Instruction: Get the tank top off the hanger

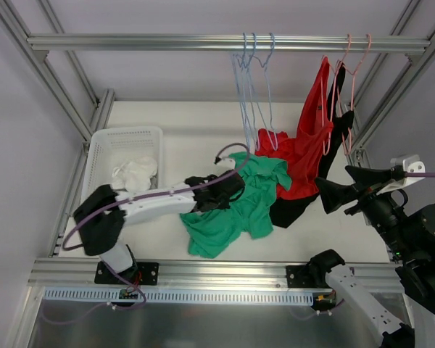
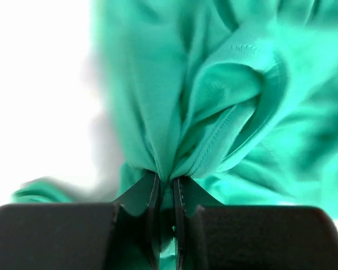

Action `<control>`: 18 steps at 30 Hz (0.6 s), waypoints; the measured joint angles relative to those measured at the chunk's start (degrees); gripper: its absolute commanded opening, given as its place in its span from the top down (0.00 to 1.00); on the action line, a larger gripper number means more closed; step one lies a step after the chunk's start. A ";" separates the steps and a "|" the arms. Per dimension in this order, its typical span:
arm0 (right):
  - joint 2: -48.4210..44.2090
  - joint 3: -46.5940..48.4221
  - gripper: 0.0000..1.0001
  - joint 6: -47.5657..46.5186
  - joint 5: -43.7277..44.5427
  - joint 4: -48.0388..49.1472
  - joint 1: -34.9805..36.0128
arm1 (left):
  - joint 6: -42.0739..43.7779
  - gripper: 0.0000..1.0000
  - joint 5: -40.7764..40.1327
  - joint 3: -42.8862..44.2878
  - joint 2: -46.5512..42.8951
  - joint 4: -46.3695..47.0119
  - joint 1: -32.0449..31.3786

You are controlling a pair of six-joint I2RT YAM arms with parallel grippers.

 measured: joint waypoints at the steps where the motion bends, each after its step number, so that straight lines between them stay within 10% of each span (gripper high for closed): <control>1: -0.37 -0.48 0.01 -0.02 0.20 -0.17 0.00 | -0.81 1.00 -2.43 -0.59 -4.44 -2.29 0.46; 8: -1.03 -1.90 0.01 -0.15 0.92 -1.55 0.00 | 2.67 1.00 -14.43 9.94 -27.76 -10.62 8.31; 18: 1.09 -1.31 0.00 -1.29 1.51 -1.57 0.00 | 16.55 1.00 -24.17 38.88 -29.68 -17.16 17.55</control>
